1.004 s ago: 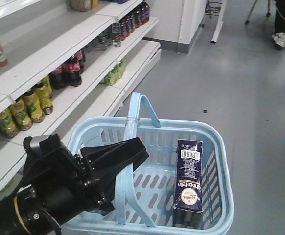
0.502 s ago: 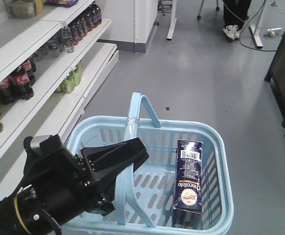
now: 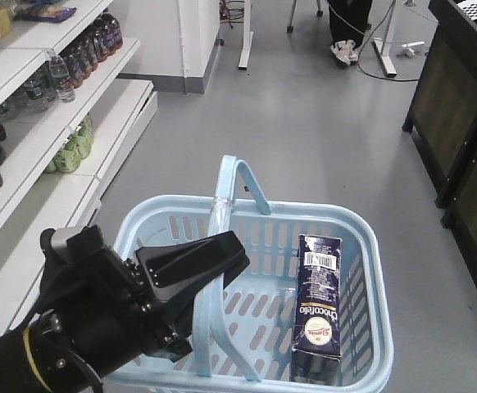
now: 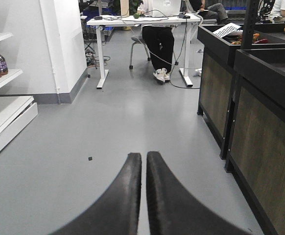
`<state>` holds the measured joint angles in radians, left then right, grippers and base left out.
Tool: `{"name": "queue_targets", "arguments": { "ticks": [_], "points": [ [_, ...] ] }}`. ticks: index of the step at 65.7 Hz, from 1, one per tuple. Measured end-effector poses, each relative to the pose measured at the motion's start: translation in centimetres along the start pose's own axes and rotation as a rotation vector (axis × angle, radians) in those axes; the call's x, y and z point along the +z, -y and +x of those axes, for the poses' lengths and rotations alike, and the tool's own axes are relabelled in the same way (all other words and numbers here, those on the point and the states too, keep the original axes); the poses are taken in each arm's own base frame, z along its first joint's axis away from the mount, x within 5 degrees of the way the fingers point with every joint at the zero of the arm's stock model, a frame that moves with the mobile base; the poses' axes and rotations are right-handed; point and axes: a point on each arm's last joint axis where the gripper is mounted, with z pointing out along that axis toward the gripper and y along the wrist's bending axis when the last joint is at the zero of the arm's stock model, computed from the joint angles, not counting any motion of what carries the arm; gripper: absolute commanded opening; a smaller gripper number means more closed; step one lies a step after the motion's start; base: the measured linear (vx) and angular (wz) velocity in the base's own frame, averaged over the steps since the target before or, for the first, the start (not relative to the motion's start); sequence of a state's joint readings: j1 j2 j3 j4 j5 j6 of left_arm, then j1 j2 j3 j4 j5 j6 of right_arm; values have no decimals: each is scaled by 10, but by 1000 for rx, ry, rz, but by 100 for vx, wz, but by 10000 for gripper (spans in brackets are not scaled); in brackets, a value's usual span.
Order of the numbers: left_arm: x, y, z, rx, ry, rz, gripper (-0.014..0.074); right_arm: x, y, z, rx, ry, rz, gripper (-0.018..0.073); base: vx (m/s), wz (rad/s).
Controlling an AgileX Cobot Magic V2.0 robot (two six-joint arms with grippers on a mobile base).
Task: Left arm holds basket, right arm returns cookies
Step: 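Turn the base away from the shelves toward the open floor, basket held, then drive across the floor toward the snack shelves holding the basket in the left gripper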
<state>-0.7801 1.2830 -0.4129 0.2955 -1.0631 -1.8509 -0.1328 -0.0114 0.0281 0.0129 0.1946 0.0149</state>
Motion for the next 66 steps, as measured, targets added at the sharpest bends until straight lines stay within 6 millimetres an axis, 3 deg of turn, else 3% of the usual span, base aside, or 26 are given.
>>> {"name": "queue_targets", "arguments": {
  "ticks": [66],
  "points": [
    [0, 0, 0, 0, 0, 0, -3, 0, 0, 0, 0, 0, 0, -11, 30, -7]
  ]
}}
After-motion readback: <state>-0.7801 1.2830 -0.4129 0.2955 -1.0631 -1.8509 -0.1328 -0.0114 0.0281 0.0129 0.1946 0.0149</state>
